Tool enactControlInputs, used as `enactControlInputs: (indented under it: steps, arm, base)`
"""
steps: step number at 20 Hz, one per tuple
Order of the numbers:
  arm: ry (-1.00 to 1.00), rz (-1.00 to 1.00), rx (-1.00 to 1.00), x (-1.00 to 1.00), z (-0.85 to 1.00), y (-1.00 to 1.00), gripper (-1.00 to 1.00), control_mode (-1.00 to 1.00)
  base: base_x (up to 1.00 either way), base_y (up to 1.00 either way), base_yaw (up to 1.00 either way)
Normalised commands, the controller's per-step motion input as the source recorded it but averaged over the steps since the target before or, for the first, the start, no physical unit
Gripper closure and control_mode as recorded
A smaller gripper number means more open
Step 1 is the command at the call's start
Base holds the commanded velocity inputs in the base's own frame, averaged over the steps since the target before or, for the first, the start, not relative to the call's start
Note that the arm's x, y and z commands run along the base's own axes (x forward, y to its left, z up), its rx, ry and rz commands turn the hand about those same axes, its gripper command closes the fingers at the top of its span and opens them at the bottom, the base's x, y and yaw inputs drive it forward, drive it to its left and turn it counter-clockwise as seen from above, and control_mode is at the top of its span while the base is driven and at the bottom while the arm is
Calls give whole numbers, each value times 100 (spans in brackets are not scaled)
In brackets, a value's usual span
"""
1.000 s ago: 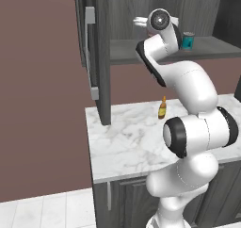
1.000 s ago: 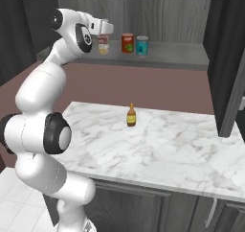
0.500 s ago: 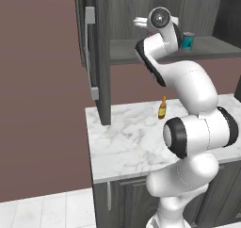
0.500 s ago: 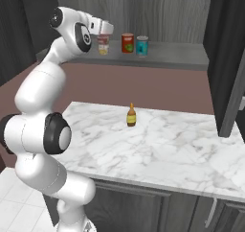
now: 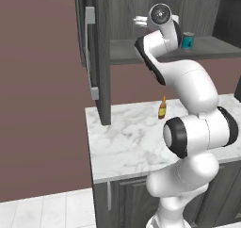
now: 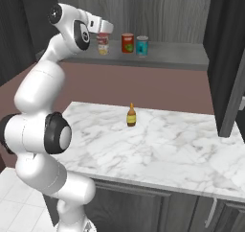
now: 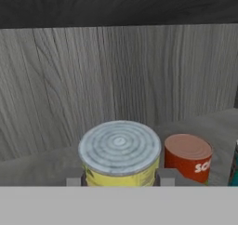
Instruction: Stack two cans on top of the other two cans in the cabinet.
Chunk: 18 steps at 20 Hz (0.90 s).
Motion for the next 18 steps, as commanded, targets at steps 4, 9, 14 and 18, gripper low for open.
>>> enactControlInputs:
  steps: [4,9,14,18]
  arm:
    - [0,0,1,0,-13,0,-100,-100]
    - [0,0,1,0,-7,0,-100,-100]
    - [0,0,0,-5,-2,0,-100,-100]
    - [0,0,0,-34,-1,1,-100,-100]
  base:
    - [0,0,0]
    - [0,0,0]
    - [0,0,0]
    - [0,0,0]
